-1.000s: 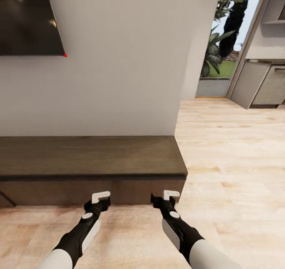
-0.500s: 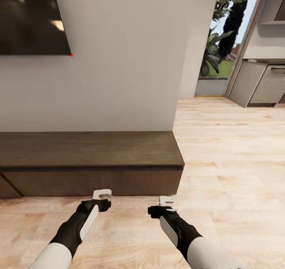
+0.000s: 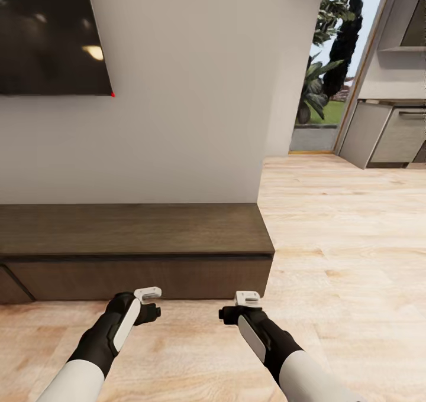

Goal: Place each of the two pumpkins and all three candles from the living room inside a cabinet in the living room (use any cabinet), then make sure every cabinet is closed, and position the cauldron so it is next to a table in the living room.

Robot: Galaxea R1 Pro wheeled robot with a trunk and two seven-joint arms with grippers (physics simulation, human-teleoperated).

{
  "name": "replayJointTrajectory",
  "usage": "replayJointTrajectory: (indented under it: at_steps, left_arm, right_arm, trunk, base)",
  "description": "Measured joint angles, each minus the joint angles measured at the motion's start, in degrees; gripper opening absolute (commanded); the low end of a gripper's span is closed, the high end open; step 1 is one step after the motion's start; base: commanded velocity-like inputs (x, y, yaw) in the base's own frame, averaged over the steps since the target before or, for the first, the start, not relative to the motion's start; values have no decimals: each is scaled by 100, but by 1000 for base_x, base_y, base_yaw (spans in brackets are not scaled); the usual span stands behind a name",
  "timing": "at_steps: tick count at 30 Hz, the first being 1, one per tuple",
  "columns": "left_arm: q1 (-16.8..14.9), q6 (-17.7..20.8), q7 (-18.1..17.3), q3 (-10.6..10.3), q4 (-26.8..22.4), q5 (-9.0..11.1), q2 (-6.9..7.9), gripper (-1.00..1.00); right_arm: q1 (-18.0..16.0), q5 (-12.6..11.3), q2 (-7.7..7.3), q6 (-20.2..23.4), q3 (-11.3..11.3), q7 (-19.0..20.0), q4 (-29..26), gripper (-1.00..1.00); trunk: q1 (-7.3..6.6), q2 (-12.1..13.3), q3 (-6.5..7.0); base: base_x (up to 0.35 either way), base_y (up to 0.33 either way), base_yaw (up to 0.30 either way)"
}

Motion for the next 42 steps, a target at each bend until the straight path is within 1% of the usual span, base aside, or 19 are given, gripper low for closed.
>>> replayJointTrajectory:
  at_steps: [2, 3, 4, 6, 13, 17, 18, 21, 25, 27, 29, 31, 32, 34, 36, 37, 39, 42]
  left_arm:
    - [-1, 6, 2, 1, 1, 2, 0, 100]
    - [-4, 7, 3, 1, 2, 3, 1, 100]
    - [-9, 12, 4, 1, 2, 3, 9, 100]
    - [-10, 15, 4, 1, 2, 4, 10, 100]
    - [-10, 19, 5, -6, 15, 4, 17, 100]
    - [-10, 13, 12, -7, 49, 4, 14, 100]
    - [-10, 9, 12, -7, 120, 4, 13, 100]
    - [-10, -24, 13, -8, 454, -1, 18, 100]
    - [-8, -133, -2, -23, 974, -14, 20, 100]
    - [0, -260, -3, -26, 1104, -18, 23, 100]
    - [21, -556, -4, -27, 1319, -21, 29, 100]
    - [34, -899, -4, -26, 1697, -22, 34, 100]
    - [39, -1186, -4, -23, 2021, -22, 36, 100]
    - [41, -1599, 0, -24, 2415, -26, 37, 100]
    - [43, -1917, 3, -26, 2735, -30, 46, 100]
    - [42, -1984, 3, -31, 2837, -31, 64, 100]
    - [43, -2103, 4, -38, 2988, -33, 96, 100]
    - [43, -2565, 1, -35, 3283, -26, 140, 100]
  right_arm:
    - [1, 0, -3, 184, -72, 0, -106, 100]
    - [2, 1, -6, 270, -149, 0, -147, 100]
    - [1, 2, -5, 478, -369, -2, -209, 100]
    - [1, 0, -5, 583, -412, -1, -223, 100]
    - [4, 0, -5, 796, -450, -3, -236, 100]
    - [6, 4, -30, 952, -455, -5, -230, 100]
    - [4, 10, -24, 1004, -454, -9, -232, 100]
    - [12, 9, -67, 1210, -456, -12, -235, 100]
    - [85, 9, -101, 1350, -459, -2, -232, 100]
    - [98, 9, -105, 1366, -453, -4, -229, 100]
    - [95, 8, -107, 1368, -448, -3, -229, 100]
    - [106, 8, -108, 1364, -445, -5, -228, 100]
    - [139, 8, -108, 1342, -448, -11, -228, 100]
    - [186, 5, -107, 1304, -450, -15, -226, 100]
    - [219, 1, -110, 1268, -454, -17, -192, 100]
    - [248, 1, -116, 1259, -458, -16, -177, 100]
    - [367, 7, -192, 1145, -464, -15, -176, 100]
    - [573, 5, -308, 749, -468, -12, -167, 100]
  trunk:
    - [-5, 3, 44]
    - [-8, 4, 66]
    - [-10, 5, 89]
    - [-15, 8, 133]
    - [-33, 17, 288]
    - [-44, 23, 377]
    - [-46, 24, 399]
    - [-54, 28, 465]
    - [-136, 178, 538]
    - [-180, 258, 574]
    - [-224, 339, 610]
    - [-268, 419, 646]
    - [-290, 459, 663]
    - [-334, 539, 699]
    - [-378, 619, 735]
    - [-400, 659, 753]
    - [-444, 740, 789]
    - [-510, 860, 843]
  base:
    - [0, 0, 0]
    - [-114, 0, 0]
    - [-165, 0, 0]
    - [-143, 0, 0]
    - [-25, 0, 0]
    - [-1, 0, 0]
    - [0, 0, 0]
    - [0, 0, 0]
    - [0, 0, 0]
    - [0, 0, 0]
    - [0, 0, 0]
    - [0, 0, 0]
    - [0, 0, 0]
    - [0, 0, 0]
    - [0, 0, 0]
    - [0, 0, 0]
    - [0, 0, 0]
    - [0, 0, 0]
